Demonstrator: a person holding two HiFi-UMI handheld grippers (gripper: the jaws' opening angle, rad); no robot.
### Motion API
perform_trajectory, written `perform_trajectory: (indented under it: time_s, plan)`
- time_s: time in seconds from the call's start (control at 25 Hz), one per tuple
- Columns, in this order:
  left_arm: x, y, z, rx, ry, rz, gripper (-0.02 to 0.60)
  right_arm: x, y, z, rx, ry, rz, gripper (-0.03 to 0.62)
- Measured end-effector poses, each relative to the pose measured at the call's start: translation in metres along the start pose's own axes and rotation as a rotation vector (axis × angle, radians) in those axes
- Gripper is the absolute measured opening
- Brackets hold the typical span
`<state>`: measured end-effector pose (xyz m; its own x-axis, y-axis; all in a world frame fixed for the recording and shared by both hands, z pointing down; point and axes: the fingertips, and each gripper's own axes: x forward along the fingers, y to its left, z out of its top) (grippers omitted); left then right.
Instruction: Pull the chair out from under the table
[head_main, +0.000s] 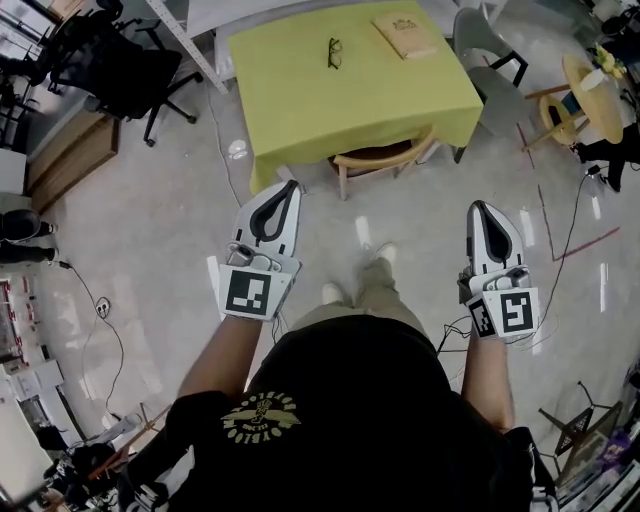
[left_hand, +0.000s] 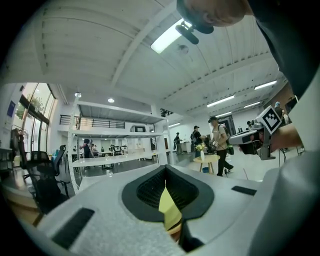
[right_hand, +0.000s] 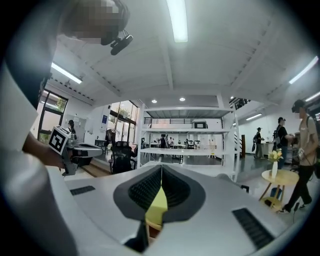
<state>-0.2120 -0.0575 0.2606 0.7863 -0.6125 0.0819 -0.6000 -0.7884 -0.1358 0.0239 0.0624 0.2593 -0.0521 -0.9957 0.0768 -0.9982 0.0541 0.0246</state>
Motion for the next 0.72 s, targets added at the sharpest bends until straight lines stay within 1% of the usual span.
perform_trajectory:
  time_s: [0.12,0.28,0.52,0.72]
  plan:
    - [0.022,0.004,-0.005,-0.01,0.012,0.007,0.009,0.018,-0.014,-0.002,0.022,0.004,0.018,0.011]
    - [0.052,0.002,-0.015,-0.028,0.02,0.006,0.009,0.04,-0.034,-0.006,0.009,0.013,0.028,0.011]
    - [0.103,-0.001,-0.022,-0.023,0.038,-0.002,0.009,0.073,-0.069,-0.012,0.01,0.031,0.057,0.011]
    - [0.143,-0.003,-0.019,-0.016,0.04,0.006,0.009,0.098,-0.103,-0.013,0.012,0.03,0.062,0.011]
